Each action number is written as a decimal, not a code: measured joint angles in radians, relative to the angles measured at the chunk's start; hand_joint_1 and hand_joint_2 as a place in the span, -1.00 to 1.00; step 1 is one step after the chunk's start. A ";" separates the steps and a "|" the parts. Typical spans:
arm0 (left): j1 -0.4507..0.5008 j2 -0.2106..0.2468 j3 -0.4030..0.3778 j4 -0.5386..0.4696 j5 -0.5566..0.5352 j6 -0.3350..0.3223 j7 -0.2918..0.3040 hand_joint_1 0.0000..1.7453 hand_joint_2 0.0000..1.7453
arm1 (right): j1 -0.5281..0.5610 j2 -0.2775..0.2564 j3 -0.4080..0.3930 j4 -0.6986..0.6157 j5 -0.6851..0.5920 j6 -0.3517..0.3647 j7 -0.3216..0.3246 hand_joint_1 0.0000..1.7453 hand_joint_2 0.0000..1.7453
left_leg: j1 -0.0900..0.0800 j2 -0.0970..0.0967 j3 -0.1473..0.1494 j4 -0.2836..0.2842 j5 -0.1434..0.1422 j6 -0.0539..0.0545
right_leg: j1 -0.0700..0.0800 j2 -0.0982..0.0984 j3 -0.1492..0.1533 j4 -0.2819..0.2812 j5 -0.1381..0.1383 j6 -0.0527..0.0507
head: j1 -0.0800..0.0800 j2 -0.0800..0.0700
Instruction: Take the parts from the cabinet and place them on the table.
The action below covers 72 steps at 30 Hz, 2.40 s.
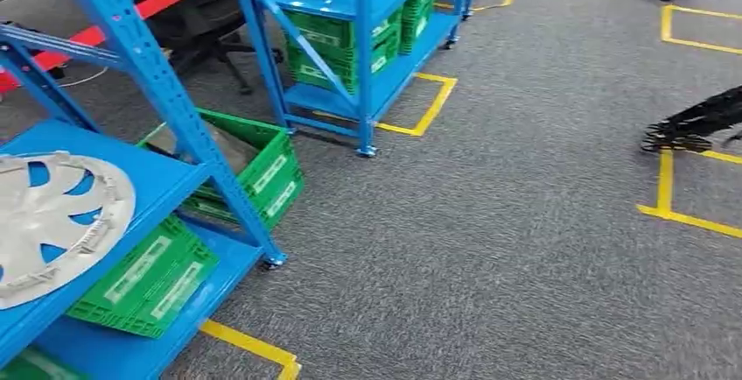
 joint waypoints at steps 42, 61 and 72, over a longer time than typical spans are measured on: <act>0.048 0.097 0.001 -0.156 -0.077 0.002 0.196 -1.00 -1.00 | -0.122 -0.009 0.174 0.024 -0.054 0.000 -0.030 -1.00 -1.00 | 0.005 -0.036 -0.029 0.068 -0.046 -0.053 | -0.012 0.025 0.108 -0.289 0.163 -0.035 | -0.007 0.000; 0.010 0.025 -0.006 -0.053 0.004 -0.004 0.011 -1.00 -1.00 | -0.024 -0.006 0.050 0.013 0.031 0.000 0.024 -1.00 -1.00 | -0.001 0.007 -0.012 0.015 0.002 -0.001 | -0.001 0.001 0.001 -0.002 -0.011 -0.004 | -0.001 0.000; -0.002 0.001 -0.011 -0.007 0.032 -0.010 -0.017 -1.00 -1.00 | -0.008 -0.001 0.022 0.013 0.033 0.000 0.021 -1.00 -1.00 | 0.002 -0.051 -0.030 0.048 -0.018 -0.048 | -0.015 0.040 0.111 -0.289 0.168 -0.036 | -0.005 0.000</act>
